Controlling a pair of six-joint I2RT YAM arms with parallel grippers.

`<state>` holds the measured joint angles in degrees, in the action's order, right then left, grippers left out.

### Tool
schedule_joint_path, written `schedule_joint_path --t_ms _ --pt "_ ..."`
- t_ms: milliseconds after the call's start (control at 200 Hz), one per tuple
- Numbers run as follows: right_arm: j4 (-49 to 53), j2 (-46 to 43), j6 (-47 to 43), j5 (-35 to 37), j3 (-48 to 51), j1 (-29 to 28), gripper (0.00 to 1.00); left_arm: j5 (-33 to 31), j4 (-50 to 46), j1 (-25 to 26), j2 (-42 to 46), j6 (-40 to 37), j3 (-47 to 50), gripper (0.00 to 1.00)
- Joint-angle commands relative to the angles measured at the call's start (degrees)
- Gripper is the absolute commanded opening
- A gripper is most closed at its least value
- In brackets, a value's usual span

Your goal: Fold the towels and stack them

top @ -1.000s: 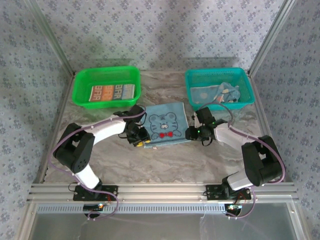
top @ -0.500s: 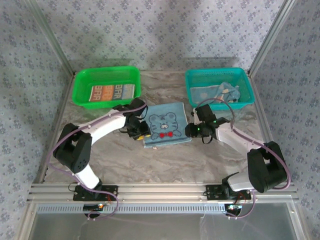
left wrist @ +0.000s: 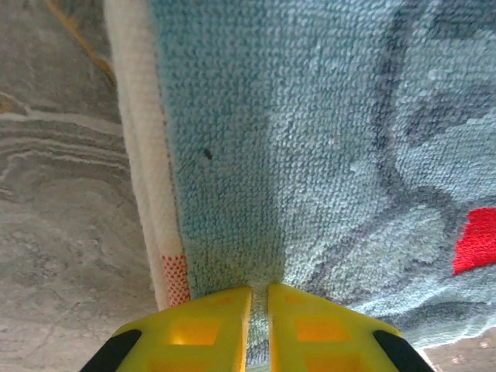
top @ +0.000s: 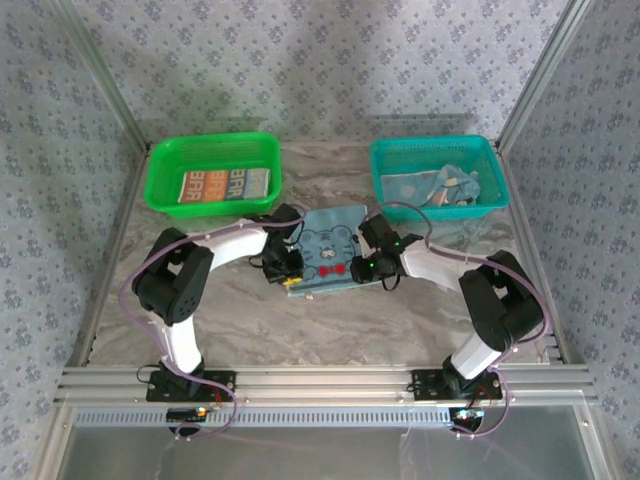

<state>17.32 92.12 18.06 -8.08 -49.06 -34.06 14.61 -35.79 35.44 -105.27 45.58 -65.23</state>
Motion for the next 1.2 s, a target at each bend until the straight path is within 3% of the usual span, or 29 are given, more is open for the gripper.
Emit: schedule_joint_path --t_ms 0,205,415,520,770,904,1194 --pt "-0.57 -1.57 2.98 1.9 3.42 -2.23 0.23 -2.23 -2.71 0.86 1.22 -2.22 2.7 0.14" --pt "-1.18 -6.44 10.25 3.46 10.4 -8.42 0.23 -3.25 -5.18 2.08 6.78 -3.01 9.69 0.14" --pt "-0.22 -11.09 19.47 6.85 14.92 -18.71 0.23 -3.47 -7.11 3.79 11.99 -2.91 14.28 0.15" --pt "0.7 -12.99 21.04 8.73 15.38 -20.7 0.23 -3.97 -8.16 4.0 14.72 -2.77 15.37 0.15" --pt "6.44 -14.51 16.69 7.83 8.02 -16.02 0.29 -6.17 -9.95 2.74 18.63 -1.47 8.79 0.2" --pt "7.69 -14.07 14.31 6.1 3.07 -10.32 0.31 -5.62 -7.04 -2.04 18.8 -1.61 5.46 0.19" --pt "4.99 -3.94 6.98 2.68 -8.15 1.61 0.31 -4.19 0.53 -6.25 10.06 -1.56 -2.73 0.11"
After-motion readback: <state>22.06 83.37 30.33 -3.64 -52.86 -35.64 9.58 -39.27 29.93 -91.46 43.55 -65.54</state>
